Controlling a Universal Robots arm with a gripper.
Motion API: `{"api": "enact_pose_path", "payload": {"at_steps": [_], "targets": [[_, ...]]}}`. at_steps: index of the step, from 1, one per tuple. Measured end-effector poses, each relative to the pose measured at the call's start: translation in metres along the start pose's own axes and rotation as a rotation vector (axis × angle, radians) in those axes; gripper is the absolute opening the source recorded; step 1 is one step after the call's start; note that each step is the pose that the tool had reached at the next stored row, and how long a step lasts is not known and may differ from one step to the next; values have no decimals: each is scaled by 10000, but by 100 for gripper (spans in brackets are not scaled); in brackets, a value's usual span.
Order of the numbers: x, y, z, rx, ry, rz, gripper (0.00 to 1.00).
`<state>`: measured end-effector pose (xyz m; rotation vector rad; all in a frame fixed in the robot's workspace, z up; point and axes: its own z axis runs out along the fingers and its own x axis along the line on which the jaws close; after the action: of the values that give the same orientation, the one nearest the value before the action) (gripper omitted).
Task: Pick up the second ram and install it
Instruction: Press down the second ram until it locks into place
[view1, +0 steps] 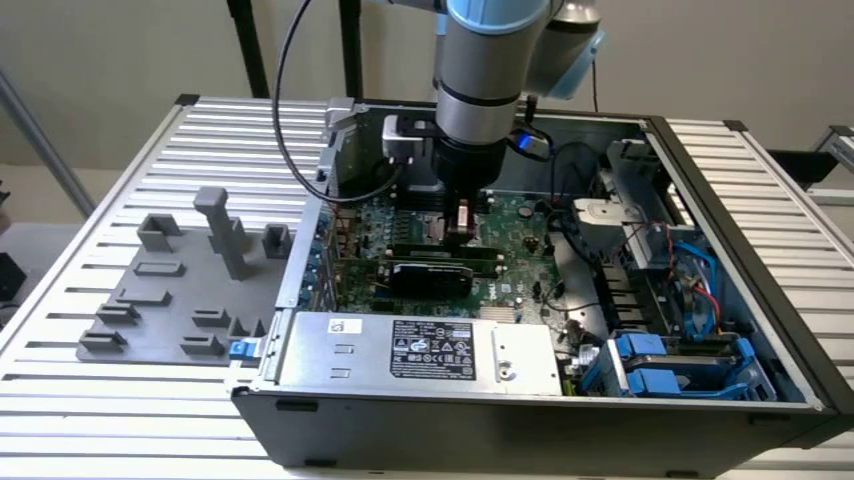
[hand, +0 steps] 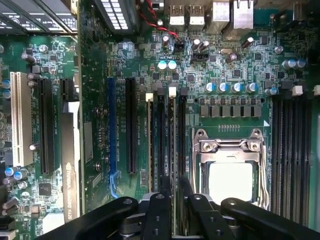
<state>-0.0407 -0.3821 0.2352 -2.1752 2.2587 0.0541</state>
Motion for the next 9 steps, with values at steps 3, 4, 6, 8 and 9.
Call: {"api": "enact_pose_path", "payload": {"at_steps": [3,4,6,8,9], "targets": [[-2,20,-78,0,1,0,100],[-2,24,-97,0,-1,0,100],[-2,27,-114,0,-1,-2,0],[-3,28,-114,1,-2,-2,0],[-3,28,-114,1,-2,-1,0]]}}
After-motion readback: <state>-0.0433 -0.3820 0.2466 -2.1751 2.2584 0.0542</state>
